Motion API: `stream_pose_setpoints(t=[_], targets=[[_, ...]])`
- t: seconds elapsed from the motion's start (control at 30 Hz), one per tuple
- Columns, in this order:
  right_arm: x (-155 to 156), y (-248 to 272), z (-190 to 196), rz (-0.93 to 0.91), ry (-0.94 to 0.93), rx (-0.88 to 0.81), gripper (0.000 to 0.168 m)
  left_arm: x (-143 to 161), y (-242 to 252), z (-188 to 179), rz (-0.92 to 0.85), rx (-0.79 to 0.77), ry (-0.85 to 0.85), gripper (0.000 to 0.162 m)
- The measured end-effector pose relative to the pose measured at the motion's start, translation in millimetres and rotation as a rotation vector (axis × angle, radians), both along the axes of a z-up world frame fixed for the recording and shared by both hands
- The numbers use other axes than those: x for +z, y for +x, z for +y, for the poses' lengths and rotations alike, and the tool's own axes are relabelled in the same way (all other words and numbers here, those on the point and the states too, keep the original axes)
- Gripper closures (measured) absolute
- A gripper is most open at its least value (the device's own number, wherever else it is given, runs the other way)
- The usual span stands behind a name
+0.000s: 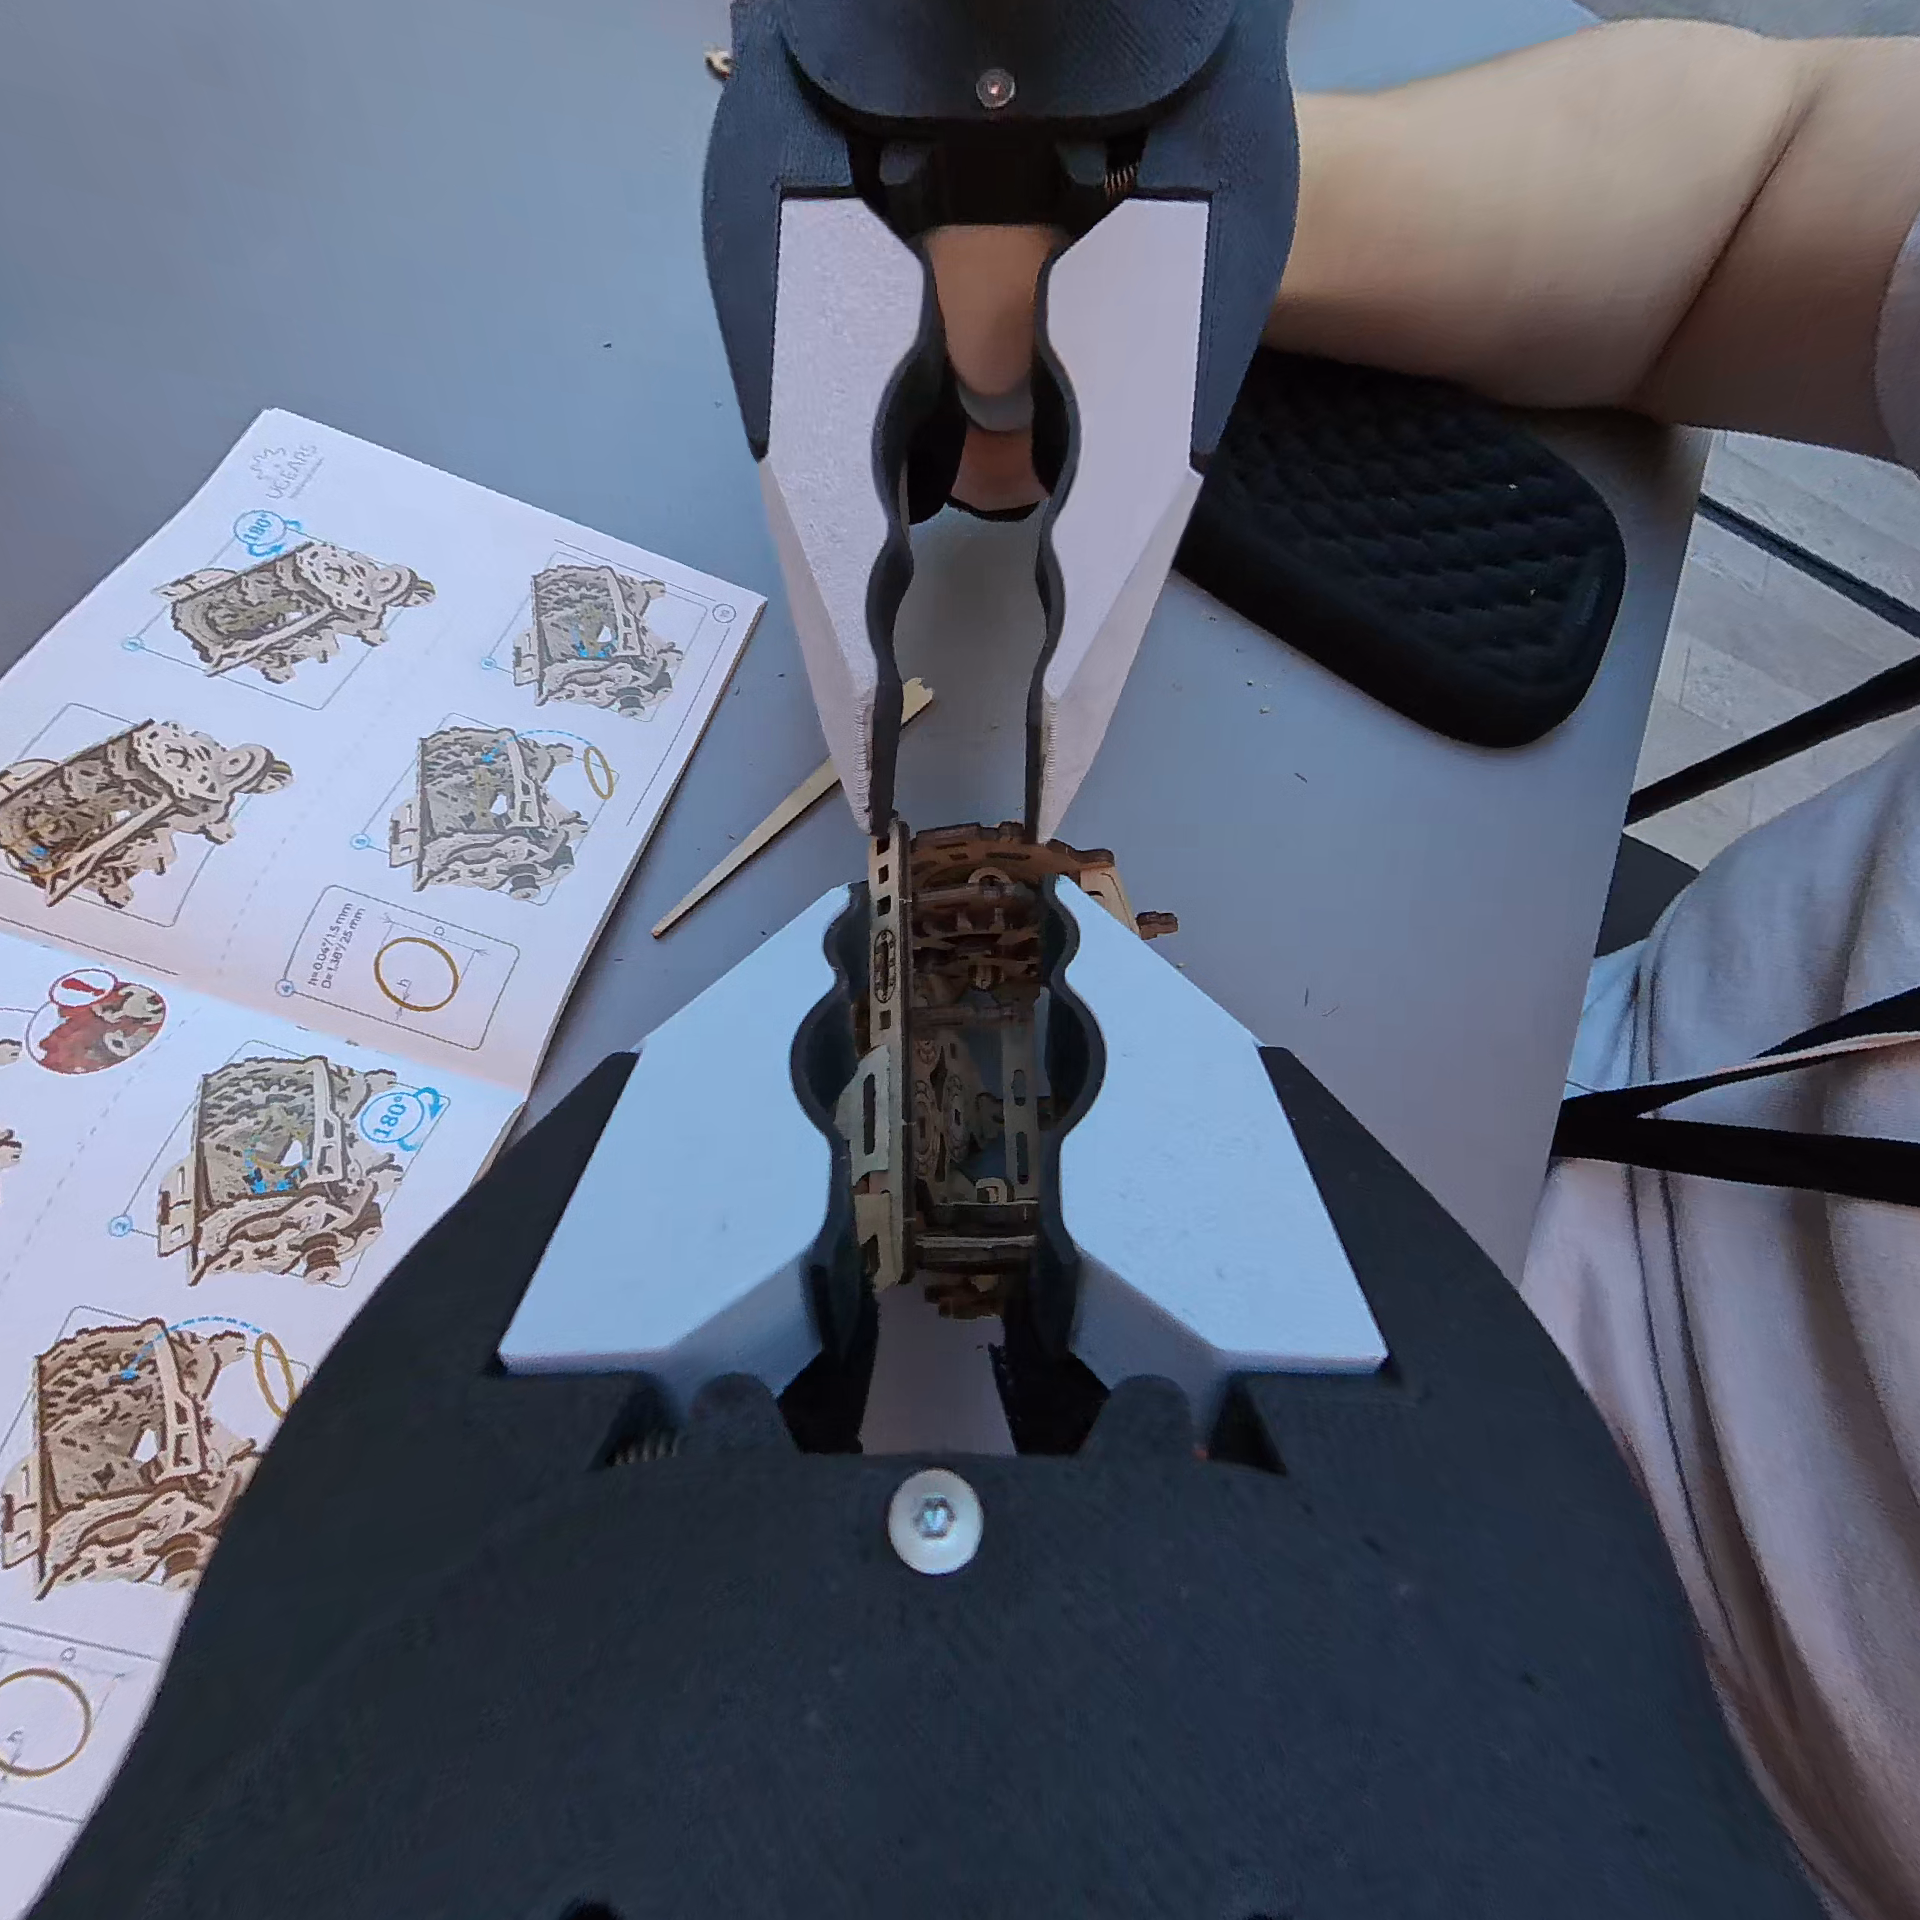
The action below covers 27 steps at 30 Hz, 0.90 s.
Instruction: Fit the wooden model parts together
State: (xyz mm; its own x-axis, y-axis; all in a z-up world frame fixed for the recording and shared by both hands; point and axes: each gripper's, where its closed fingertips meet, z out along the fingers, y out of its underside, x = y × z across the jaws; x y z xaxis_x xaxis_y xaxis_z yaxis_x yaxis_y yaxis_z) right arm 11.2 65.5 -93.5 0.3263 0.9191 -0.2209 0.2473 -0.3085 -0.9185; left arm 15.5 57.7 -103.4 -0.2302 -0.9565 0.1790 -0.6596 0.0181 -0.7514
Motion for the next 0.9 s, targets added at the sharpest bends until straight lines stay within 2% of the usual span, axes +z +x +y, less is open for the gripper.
stream_pose_setpoints(t=[0.13, 0.33, 0.63, 0.9], targets=[[-0.1, -3.2, -1.0, -0.039, 0.098, -0.007, 0.142, 0.3, -0.1, -1.0, -0.02, -0.01, 0.001, 0.132], [-1.7, -5.1, -0.4, 0.0, 0.049, -0.022, 0.144, 0.7, -0.5, -0.6, -0.031, 0.004, 0.013, 0.132], [-0.7, -4.3, -2.6, -0.03, 0.154, -0.044, 0.146, 3.3, 0.5, 1.4, -0.106, 0.037, 0.128, 0.127], [0.2, -4.8, -4.2, -0.027, 0.194, -0.041, 0.146, 3.1, 0.2, -2.0, -0.092, -0.012, 0.059, 0.129]])
